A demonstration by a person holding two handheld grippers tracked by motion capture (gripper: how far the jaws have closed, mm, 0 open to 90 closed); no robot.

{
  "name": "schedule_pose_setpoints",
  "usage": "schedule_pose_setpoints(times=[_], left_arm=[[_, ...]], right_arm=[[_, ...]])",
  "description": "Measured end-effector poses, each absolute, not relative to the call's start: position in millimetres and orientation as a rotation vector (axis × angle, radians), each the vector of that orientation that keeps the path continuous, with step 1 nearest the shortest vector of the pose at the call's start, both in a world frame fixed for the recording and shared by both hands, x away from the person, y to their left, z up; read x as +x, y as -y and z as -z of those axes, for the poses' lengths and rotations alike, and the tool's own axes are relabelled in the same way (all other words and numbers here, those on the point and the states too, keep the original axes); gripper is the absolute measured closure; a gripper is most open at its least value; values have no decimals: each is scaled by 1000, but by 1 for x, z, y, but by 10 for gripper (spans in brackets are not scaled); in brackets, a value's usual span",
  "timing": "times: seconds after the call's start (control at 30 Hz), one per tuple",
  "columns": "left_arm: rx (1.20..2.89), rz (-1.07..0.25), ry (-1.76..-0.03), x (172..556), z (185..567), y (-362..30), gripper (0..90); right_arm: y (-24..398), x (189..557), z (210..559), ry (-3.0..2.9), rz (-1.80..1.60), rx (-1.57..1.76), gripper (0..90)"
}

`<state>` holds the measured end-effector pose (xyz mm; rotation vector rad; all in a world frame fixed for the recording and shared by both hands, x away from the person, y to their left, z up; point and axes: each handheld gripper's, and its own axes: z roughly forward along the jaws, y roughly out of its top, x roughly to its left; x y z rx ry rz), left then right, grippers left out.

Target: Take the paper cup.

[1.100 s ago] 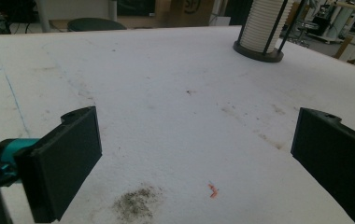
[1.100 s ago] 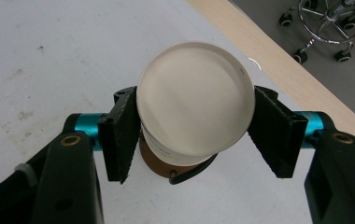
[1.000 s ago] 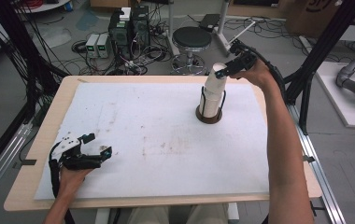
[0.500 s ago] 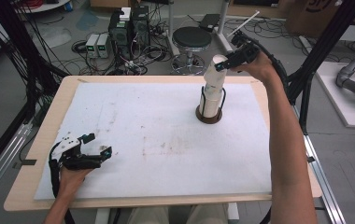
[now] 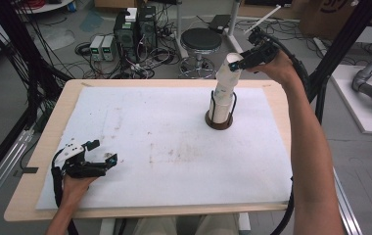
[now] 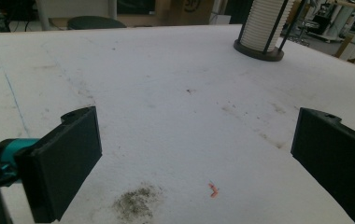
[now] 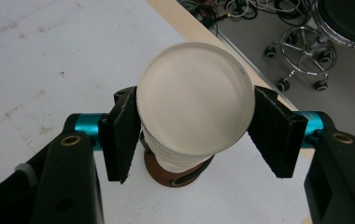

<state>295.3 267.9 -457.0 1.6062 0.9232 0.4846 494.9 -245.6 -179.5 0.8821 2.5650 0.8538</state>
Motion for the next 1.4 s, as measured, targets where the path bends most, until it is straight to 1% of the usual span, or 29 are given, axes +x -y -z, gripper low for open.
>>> schedule_pose_setpoints(times=[0.27,0.37,0.5,0.83,1.4], left_arm=[[1601,-493,-926,295,457,-267,17],[1602,-495,-928,295,457,-267,18],[1609,-497,-923,295,457,-267,18],[1612,-499,-926,295,457,-267,18],[1607,-496,-921,295,457,-267,17]], right_arm=[[246,474,170,-2553,-903,827,377],[251,462,165,-2547,-943,800,377],[255,455,165,-2543,-969,781,377],[262,430,177,-2546,-1055,719,377],[257,394,204,-2535,-1224,630,377]])
